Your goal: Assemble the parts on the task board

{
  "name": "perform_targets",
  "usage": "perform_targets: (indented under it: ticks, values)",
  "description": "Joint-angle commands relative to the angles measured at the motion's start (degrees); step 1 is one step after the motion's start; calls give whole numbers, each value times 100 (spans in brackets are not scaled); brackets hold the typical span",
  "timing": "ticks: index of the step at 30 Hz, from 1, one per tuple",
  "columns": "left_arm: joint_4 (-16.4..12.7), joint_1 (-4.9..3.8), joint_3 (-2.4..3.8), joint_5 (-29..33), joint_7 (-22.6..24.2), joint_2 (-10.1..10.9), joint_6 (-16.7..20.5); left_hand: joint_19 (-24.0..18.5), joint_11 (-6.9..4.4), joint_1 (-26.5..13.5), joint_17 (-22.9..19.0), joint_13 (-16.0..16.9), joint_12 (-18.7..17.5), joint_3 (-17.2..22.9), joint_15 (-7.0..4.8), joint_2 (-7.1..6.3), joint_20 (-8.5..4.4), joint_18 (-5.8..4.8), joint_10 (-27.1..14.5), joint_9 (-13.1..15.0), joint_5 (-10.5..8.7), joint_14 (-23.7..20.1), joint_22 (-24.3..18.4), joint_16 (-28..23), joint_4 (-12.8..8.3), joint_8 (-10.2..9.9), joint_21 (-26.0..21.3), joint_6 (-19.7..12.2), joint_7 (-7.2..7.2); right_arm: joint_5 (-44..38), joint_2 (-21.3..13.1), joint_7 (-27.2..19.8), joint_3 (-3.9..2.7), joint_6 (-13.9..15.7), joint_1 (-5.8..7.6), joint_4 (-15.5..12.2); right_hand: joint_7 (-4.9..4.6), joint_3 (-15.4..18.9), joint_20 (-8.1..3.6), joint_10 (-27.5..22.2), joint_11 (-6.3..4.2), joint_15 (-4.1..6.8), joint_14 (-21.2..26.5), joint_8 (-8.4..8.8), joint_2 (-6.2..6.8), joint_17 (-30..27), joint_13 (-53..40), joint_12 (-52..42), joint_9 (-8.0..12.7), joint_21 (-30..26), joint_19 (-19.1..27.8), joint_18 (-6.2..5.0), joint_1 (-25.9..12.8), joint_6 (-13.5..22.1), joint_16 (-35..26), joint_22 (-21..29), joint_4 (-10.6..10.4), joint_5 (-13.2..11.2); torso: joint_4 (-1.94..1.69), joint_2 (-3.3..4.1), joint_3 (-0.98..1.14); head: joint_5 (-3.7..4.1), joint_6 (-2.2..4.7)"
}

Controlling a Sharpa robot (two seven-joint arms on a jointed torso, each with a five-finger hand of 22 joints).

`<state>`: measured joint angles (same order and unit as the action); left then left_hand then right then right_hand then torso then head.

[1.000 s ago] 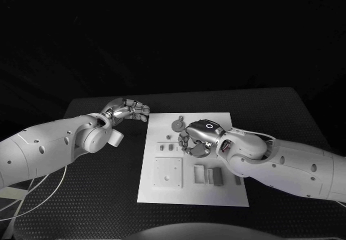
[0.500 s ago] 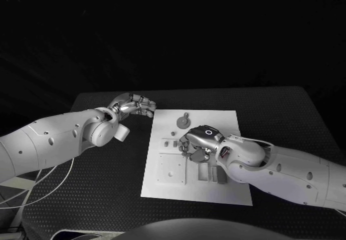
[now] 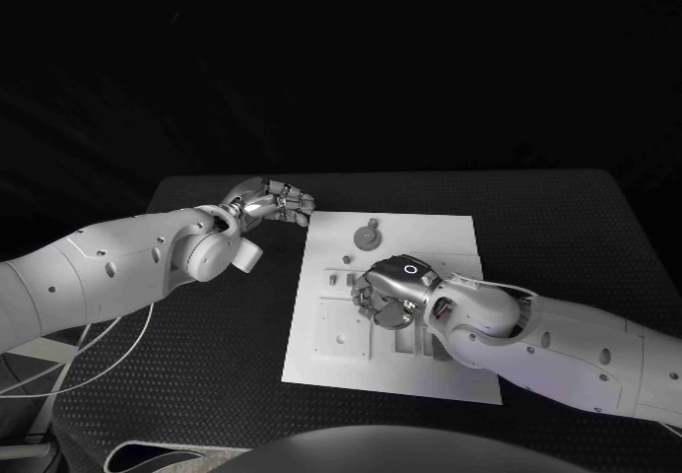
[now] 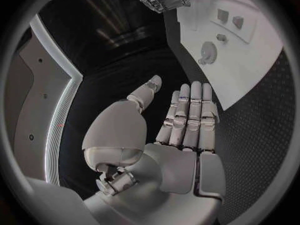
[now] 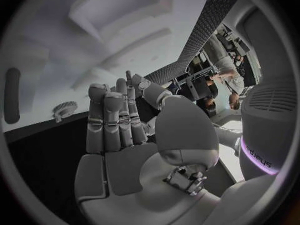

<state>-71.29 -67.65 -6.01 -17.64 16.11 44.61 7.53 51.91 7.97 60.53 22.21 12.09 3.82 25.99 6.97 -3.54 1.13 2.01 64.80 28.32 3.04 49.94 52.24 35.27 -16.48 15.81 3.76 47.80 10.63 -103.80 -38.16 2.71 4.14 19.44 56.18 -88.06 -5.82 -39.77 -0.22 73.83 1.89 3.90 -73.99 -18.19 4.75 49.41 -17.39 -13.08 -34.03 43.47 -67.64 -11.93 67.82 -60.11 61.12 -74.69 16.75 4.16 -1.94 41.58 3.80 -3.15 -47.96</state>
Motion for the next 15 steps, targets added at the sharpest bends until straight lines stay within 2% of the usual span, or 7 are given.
perform_targets:
  ticks: [1, 15]
  values:
    - [-9, -9, 5, 35, 38, -5, 2, 19, 10, 63, 8, -6, 14, -45, -10, 0, 14, 41, 2, -5, -10, 37, -6, -39, 1, 21, 24, 11, 25, -98, 3, -57, 22, -45, -7, 13, -6, -24, -44, 79, -20, 78, 40, -35, -185, 7, -10, -16, -12, 21, 13, -307, 235, 4, 29, -5, 7, 26, 4, -1, 1, -18, -20]
    - [-14, -10, 5, 35, 40, -1, -6, 20, 10, 65, 15, -8, 14, -45, -10, 0, 14, 40, 3, -6, -10, 38, -10, -45, 1, 23, 24, 12, 25, -110, 31, -71, 75, -72, -35, 25, -7, -23, -45, 79, -20, 78, 39, -36, -189, 11, -14, -14, -19, 21, 12, -307, 234, 8, 31, -8, 7, 25, 6, -5, 3, -49, -58]
